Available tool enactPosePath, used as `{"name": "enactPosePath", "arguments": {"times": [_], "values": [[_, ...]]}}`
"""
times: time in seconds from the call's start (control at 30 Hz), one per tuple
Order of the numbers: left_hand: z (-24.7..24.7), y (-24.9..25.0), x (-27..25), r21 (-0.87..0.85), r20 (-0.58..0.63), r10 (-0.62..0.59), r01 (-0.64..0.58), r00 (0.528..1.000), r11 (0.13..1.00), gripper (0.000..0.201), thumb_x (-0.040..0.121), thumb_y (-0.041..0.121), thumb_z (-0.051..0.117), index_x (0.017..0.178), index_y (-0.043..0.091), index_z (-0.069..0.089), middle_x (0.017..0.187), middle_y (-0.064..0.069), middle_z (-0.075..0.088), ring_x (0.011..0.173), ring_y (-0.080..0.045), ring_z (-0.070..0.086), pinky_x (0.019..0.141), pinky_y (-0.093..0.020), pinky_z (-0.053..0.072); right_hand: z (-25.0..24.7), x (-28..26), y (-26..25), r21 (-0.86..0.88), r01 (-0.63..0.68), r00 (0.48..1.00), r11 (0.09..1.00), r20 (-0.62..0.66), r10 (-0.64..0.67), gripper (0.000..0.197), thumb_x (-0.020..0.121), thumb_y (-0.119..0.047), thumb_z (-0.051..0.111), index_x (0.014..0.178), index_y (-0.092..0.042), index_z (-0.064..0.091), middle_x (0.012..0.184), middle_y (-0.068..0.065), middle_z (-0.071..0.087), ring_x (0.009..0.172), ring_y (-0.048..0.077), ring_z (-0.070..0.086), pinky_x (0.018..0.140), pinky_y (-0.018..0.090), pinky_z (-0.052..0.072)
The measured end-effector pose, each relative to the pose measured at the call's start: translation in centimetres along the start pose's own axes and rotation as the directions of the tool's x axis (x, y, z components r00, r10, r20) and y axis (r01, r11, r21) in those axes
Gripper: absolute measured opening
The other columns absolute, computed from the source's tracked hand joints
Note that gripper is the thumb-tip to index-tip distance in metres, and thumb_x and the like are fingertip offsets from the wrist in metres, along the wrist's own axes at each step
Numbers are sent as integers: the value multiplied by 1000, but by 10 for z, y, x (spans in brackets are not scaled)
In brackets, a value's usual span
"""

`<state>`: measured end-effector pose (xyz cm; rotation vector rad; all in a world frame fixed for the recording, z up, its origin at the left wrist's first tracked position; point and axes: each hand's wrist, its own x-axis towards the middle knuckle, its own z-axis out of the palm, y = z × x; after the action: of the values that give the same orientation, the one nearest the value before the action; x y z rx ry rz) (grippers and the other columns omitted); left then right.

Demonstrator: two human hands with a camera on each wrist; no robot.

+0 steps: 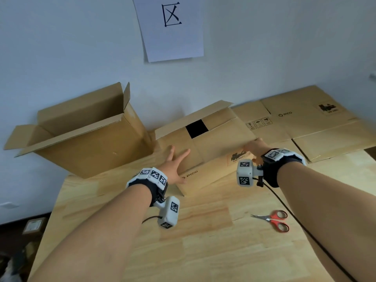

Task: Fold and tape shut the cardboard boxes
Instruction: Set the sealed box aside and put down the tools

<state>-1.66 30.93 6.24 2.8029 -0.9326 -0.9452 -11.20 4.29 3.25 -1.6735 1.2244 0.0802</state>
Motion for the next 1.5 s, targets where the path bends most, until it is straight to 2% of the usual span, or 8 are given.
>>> {"name": "enactPosePath", "arguments": {"times": [0.4, 0.57, 0.73, 0.83, 0.97, 1.17, 1.33, 1.5], "values": [[-14, -18, -50, -623, -307, -99, -120, 947, 773, 72, 85, 66, 45, 148, 42, 20, 151, 2, 36, 134, -24, 40, 105, -41, 39, -50, -130, -118, 179, 591, 779, 786, 128, -614, 51, 93, -18, 54, 142, -26, 40, 138, 5, 41, 112, 18, 45, 87, 32, 37], [-30, -24, -66, -734, -277, -216, -61, 936, 676, 54, 95, 55, 38, 140, 27, 42, 136, -7, 54, 108, -26, 62, 71, -30, 58, -41, -166, -137, 130, 545, 781, 829, 280, -558, 56, 96, -24, 51, 146, -31, 29, 139, 1, 44, 122, 22, 44, 86, 28, 33], [-44, 0, -54, -326, -114, -148, 104, 982, 940, 61, 96, 55, 28, 142, 15, 38, 124, -15, 60, 82, -17, 62, 80, -30, 48, -6, -154, -93, 9, 520, 812, 854, 304, -498, 64, 95, -18, 52, 150, -22, 20, 157, 3, 12, 143, 26, 19, 110, 36, 22], [-35, 31, -45, -88, -22, 3, -5, 1000, 996, 92, 82, 79, 14, 152, 21, 19, 151, -7, 34, 97, -22, 63, 91, -36, 46, -3, -136, -62, -105, 468, 846, 877, 339, -411, 71, 95, -21, 53, 151, -25, 11, 159, 6, 3, 145, 28, 13, 113, 42, 20], [-35, 58, -27, -28, -74, 187, -189, 980, 982, 62, 97, 59, 18, 151, 29, 21, 160, -5, 12, 141, -28, 28, 115, -45, 25, -6, -120, -39, 68, 358, 884, 931, 297, -362, 78, 93, -17, 57, 152, -28, 5, 157, 10, 11, 142, 30, 20, 112, 47, 25], [-33, 57, 10, 32, -336, 215, -217, 917, 976, 53, 97, 43, 45, 147, 26, 33, 159, 0, 14, 145, -22, 19, 116, -41, 22, -24, -82, -19, 236, 173, 947, 956, 225, -227, 69, 94, -20, 55, 150, -27, 15, 155, 9, 20, 140, 31, 25, 110, 51, 28], [-23, 58, 47, 90, -409, 166, -141, 897, 986, 90, 89, 48, 57, 152, 30, -6, 157, -6, -22, 146, -32, 11, 111, -42, 35, -25, -55, -1, 215, 65, 976, 975, 189, -106, 64, 93, -23, 56, 148, -22, 24, 150, 11, 31, 135, 32, 33, 104, 48, 37], [-29, 64, 72, 124, -405, 83, -35, 911, 992, 61, 101, 34, 39, 151, 13, 12, 157, -16, 15, 131, -36, 40, 100, -45, 44, -26, -36, 4, 239, 6, 980, 971, 191, -53, 59, 95, -25, 54, 146, -20, 27, 145, 11, 37, 131, 29, 39, 103, 44, 40]]}}
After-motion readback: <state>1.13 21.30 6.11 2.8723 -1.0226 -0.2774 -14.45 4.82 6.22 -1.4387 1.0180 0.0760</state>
